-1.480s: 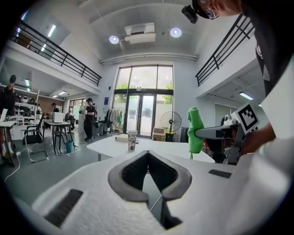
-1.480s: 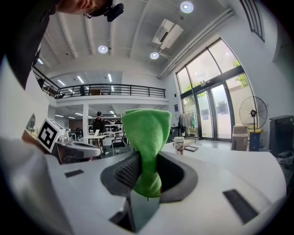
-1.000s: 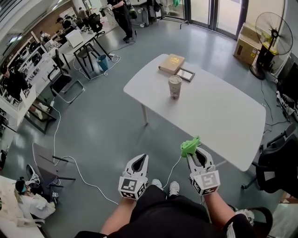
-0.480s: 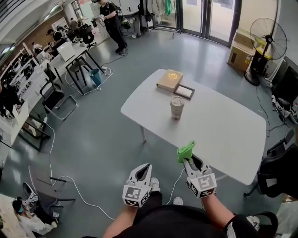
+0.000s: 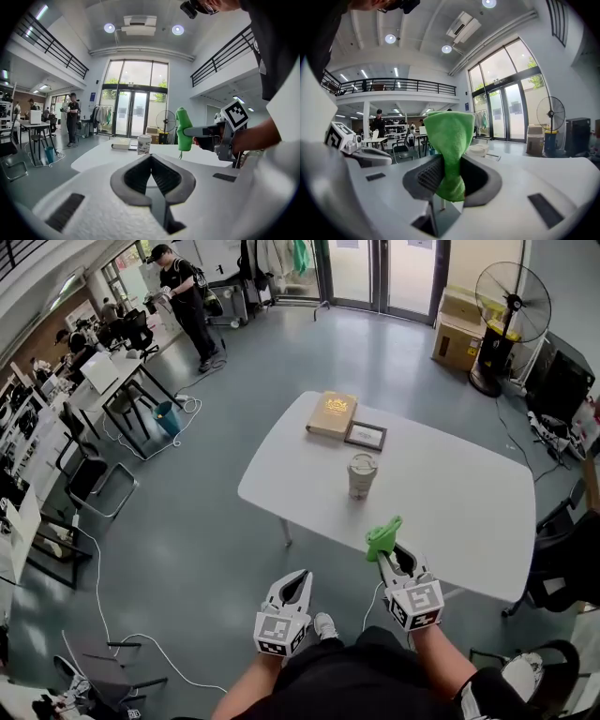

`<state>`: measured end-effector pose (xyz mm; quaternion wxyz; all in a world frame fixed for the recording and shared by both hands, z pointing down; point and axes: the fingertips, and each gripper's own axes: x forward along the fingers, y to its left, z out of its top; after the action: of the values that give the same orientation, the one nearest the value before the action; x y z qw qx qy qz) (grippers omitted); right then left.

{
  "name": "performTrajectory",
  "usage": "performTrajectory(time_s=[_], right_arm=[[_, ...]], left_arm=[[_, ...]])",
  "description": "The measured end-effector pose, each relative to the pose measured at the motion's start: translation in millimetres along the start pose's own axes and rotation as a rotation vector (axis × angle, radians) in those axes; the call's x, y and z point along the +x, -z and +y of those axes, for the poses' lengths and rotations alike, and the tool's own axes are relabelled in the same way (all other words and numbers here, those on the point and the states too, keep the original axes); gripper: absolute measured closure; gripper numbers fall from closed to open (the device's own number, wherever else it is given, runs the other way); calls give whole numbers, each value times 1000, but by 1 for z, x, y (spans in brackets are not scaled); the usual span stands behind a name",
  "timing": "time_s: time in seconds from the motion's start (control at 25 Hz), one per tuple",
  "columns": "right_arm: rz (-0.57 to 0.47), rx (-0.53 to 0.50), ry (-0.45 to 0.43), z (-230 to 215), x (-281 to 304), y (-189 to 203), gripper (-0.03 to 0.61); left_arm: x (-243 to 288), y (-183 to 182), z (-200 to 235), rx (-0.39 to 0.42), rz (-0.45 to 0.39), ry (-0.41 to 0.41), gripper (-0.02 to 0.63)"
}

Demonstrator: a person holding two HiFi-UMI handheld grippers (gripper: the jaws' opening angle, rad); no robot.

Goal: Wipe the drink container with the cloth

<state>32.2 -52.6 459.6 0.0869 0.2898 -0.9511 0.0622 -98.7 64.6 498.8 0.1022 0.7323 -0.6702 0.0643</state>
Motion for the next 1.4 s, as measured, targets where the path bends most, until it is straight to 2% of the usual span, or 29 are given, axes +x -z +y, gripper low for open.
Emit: performTrajectory(time_s=[0.2,0.48,0.72,0.92,1.4], right_arm=[[21,27,55,-8,11,6,474],[51,143,94,-45,36,27,474],[56,221,99,-84,67,29,476],[72,337,72,-111,96,35,474],[127,449,7,-133,133,51,469]], left_arm=[[19,-10,19,12,-4,46,604],[75,-18,28,62,28,117,604],[133,-35,39,51,37,116,604],[177,-45,54,94,49,116,604],[237,-42,56,102,92,144,604]])
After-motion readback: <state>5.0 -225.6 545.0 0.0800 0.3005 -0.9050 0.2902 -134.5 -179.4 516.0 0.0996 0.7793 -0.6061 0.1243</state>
